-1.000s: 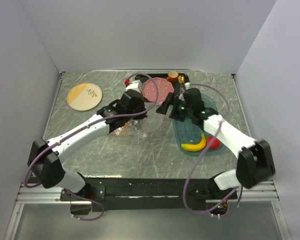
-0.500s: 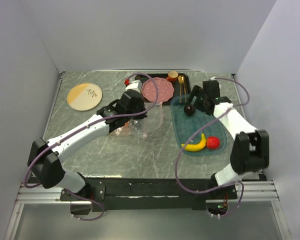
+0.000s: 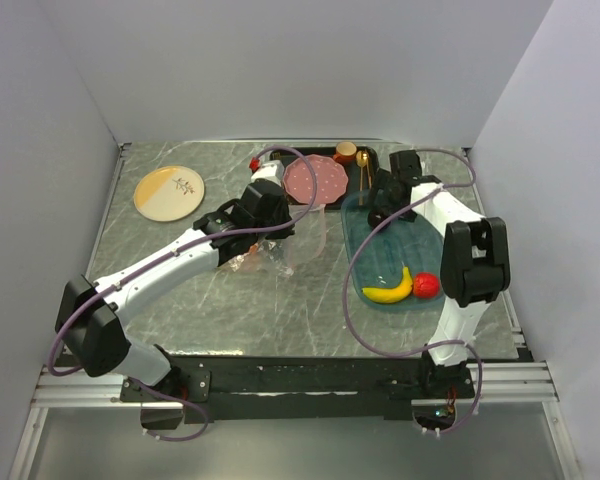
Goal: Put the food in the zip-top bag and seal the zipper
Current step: Pick up the fake fruit from the bin.
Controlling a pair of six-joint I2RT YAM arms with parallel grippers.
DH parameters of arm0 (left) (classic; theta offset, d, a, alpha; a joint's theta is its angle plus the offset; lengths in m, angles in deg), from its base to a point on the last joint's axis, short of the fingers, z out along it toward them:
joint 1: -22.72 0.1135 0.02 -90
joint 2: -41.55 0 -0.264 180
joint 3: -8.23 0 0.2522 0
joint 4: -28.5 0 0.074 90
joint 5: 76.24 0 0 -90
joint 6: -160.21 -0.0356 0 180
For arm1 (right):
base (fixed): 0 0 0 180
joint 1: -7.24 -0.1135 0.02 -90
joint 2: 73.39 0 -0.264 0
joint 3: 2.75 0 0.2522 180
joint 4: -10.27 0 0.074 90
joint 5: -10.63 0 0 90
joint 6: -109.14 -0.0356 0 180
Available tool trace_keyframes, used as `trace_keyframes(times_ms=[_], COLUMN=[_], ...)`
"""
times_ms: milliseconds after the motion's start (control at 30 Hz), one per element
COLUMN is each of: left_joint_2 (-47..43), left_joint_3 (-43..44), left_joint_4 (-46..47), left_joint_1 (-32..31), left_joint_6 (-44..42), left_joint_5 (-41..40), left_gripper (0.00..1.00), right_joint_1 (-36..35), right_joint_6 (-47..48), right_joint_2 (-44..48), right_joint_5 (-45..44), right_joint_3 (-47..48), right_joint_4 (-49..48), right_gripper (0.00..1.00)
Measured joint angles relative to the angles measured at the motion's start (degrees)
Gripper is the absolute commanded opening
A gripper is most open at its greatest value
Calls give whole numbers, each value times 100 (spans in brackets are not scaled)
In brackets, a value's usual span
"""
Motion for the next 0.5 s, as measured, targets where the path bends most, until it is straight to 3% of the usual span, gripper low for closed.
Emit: trace_keyframes(times_ms=[367, 467, 500], left_joint_2=[24, 31, 31], left_joint_3=[0, 0, 0], left_joint_4=[-4, -7, -7], left_joint_1=[0, 0, 0], left_joint_6=[0, 0, 0], left_joint_5=[2, 4, 4], left_gripper=[1, 1, 1], right_joint_1=[0, 0, 0], right_joint_6=[26, 28, 31], right_joint_2=[-238, -358, -367], right_joint_5=[186, 219, 229], right_joint_3=[-26, -31, -48], right_joint_4=[-11, -9, -17], right_gripper=[95, 90, 84])
